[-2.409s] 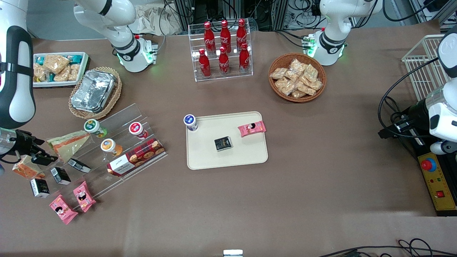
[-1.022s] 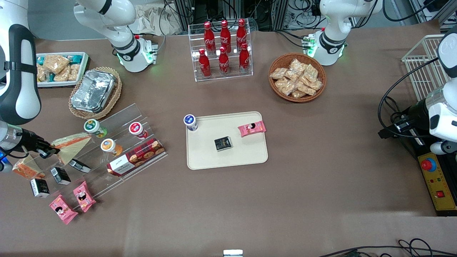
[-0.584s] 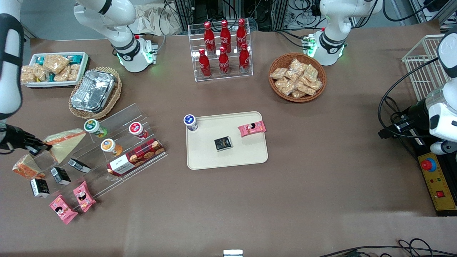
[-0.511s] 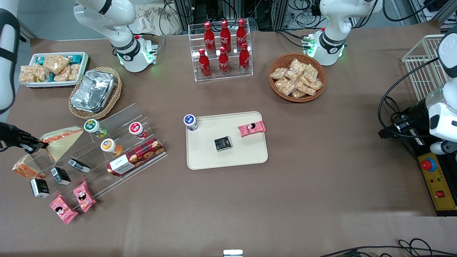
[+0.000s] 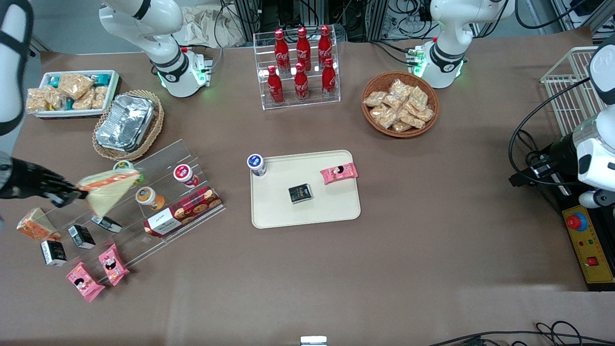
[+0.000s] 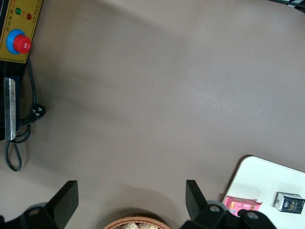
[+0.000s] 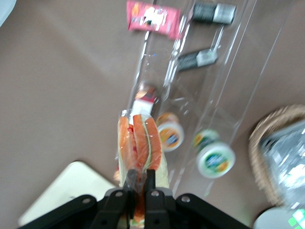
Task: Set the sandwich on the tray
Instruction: 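Carry the held sandwich over to the white tray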
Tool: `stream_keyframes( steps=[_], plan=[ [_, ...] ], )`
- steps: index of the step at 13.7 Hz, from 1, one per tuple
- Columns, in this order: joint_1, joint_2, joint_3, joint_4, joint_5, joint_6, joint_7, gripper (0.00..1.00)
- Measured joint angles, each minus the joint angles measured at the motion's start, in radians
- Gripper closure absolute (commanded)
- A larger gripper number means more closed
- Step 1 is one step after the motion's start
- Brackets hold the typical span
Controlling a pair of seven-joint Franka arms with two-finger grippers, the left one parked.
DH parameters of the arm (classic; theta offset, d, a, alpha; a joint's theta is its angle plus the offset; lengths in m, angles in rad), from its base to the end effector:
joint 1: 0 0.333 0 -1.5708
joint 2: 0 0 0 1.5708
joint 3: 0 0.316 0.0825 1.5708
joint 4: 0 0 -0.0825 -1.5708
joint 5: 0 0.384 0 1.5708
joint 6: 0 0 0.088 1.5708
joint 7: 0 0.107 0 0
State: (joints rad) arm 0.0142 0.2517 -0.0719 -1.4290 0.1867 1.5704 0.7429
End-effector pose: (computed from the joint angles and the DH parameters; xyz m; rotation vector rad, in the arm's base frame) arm 0.6254 -0.0110 0.5442 -2.7669 1.1854 0.2411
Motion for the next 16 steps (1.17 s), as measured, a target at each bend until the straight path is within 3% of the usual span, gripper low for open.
stream_keyframes(
  steps=[4,12,16],
  plan=[
    [0.069,0.034,0.131,0.002,0.001,0.059,0.366,1.00],
    [0.361,0.270,0.140,0.000,-0.001,0.385,0.960,1.00],
    [0.511,0.388,0.137,0.000,-0.046,0.567,1.213,1.00]
  ],
)
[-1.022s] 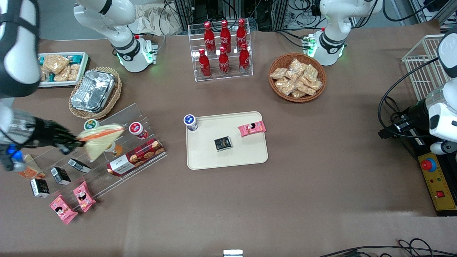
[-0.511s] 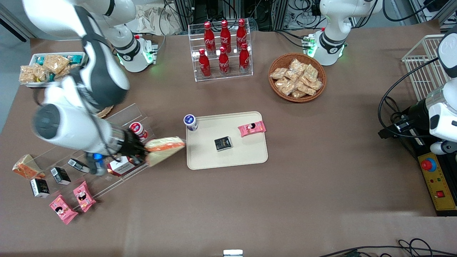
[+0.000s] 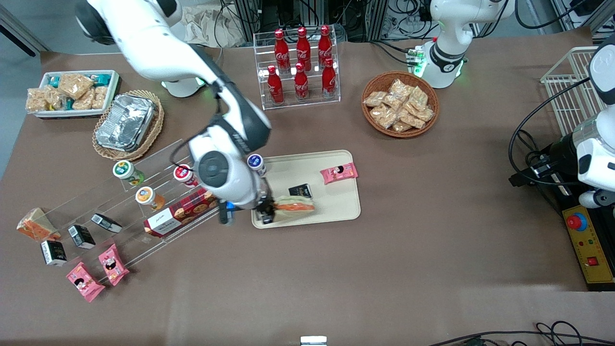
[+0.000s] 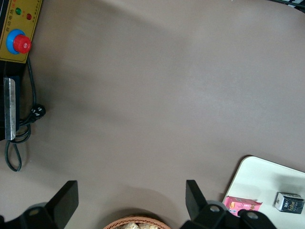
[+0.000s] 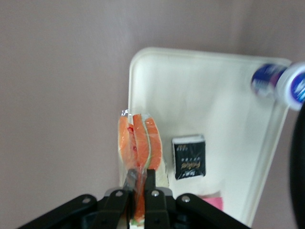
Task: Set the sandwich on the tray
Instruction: 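Carry the held sandwich over to the white tray, then lower the sandwich onto the white tray and open the right gripper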
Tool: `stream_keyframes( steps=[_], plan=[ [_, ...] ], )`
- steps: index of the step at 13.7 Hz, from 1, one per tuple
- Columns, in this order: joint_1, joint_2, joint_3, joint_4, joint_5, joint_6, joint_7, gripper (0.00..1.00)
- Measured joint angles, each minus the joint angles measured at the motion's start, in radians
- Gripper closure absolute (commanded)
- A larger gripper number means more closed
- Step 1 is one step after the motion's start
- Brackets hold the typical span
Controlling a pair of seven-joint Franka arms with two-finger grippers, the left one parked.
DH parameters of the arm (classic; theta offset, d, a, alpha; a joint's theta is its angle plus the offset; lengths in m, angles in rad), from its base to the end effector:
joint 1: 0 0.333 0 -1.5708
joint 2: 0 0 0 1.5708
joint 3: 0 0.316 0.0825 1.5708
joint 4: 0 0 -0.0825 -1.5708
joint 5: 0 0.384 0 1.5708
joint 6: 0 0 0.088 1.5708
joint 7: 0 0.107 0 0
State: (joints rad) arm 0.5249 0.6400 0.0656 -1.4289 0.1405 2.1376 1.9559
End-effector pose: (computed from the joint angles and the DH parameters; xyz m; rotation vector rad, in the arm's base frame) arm 0.6057 0.4022 0.3269 -2.2607 2.0053 0.2006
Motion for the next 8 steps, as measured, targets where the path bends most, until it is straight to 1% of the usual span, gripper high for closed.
stream_keyframes(
  steps=[2,5,8],
  plan=[
    [0.022,0.025,-0.002,0.000,-0.036,0.032,0.051,1.00],
    [0.019,0.044,-0.008,-0.001,-0.050,0.038,0.056,1.00],
    [0.018,0.090,-0.009,-0.006,-0.079,0.092,0.056,1.00]
  ],
)
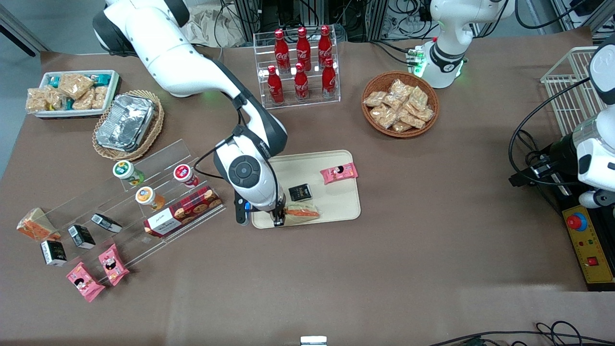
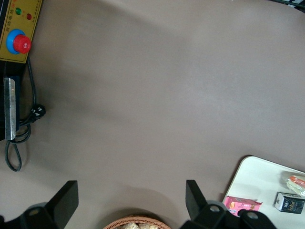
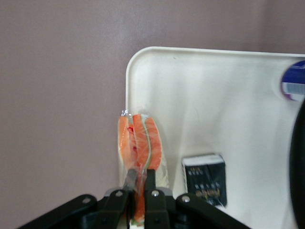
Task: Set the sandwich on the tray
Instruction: 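Lower the sandwich onto the white tray and open the right gripper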
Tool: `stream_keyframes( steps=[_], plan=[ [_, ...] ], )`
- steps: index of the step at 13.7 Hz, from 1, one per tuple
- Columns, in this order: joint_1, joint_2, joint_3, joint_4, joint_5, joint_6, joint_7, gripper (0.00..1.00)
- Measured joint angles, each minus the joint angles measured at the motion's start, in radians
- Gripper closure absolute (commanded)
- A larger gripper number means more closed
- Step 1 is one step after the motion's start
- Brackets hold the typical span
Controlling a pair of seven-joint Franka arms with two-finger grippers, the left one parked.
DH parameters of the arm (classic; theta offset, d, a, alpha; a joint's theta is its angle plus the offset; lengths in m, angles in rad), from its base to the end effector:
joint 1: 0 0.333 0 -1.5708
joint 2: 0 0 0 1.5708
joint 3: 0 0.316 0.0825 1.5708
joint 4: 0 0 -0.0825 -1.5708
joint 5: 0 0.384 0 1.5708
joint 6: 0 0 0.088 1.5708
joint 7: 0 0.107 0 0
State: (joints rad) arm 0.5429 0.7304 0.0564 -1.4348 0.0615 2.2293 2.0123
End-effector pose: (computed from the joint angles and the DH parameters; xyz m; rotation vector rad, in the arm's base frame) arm 0.6074 0.4075 0.2663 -2.2714 2.0423 0.1024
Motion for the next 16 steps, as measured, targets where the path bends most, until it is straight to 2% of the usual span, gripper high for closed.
stream_keyframes(
  steps=[7,8,9,13,16],
  plan=[
    [0.007,0.018,0.005,0.004,-0.028,0.021,0.000,1.00],
    [0.012,0.018,0.005,0.004,-0.028,0.021,0.001,0.30],
    [0.019,0.018,0.005,0.004,-0.028,0.021,0.005,0.01],
    [0.025,0.017,0.005,0.005,-0.038,0.017,0.004,0.01],
    [0.023,0.000,0.005,0.011,-0.039,-0.056,-0.028,0.01]
  ],
)
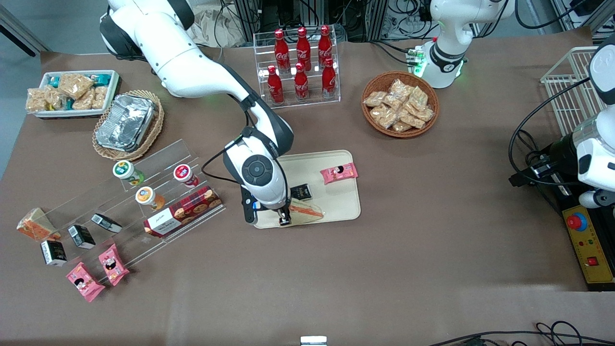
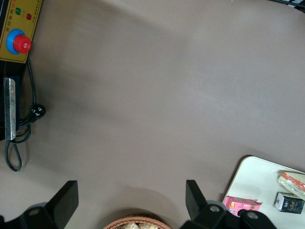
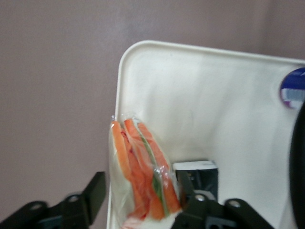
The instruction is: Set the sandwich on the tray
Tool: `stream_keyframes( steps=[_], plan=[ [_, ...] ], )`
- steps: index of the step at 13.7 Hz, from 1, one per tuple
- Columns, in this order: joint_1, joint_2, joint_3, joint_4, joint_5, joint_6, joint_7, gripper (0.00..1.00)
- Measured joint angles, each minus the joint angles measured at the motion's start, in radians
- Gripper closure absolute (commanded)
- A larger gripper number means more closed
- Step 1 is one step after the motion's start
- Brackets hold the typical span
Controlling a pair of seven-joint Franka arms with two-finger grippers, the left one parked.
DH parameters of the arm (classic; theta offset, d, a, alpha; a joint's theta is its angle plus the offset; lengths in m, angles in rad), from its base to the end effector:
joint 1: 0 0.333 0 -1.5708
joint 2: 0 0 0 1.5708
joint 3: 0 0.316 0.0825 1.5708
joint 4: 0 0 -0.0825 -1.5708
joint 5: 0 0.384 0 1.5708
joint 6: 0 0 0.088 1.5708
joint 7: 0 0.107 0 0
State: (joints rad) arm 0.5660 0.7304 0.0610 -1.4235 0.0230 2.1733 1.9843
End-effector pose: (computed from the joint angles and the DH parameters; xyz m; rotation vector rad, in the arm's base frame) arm 0.5943 0.4211 0.2663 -2.3888 1.9838 0.0810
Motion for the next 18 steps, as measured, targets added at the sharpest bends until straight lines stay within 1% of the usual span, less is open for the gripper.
stream_keyframes(
  steps=[5,8,9,11,14,18],
  plan=[
    [-0.001,-0.134,0.000,0.021,0.002,-0.183,-0.023,0.01],
    [-0.005,-0.237,-0.001,0.023,0.013,-0.281,-0.090,0.01],
    [-0.013,-0.270,-0.003,0.024,0.014,-0.306,-0.135,0.01],
    [-0.048,-0.334,-0.004,0.025,0.015,-0.373,-0.292,0.01],
    [-0.126,-0.429,-0.007,0.026,0.015,-0.461,-0.587,0.01],
    [-0.238,-0.522,-0.012,-0.006,0.015,-0.502,-0.990,0.01]
  ],
)
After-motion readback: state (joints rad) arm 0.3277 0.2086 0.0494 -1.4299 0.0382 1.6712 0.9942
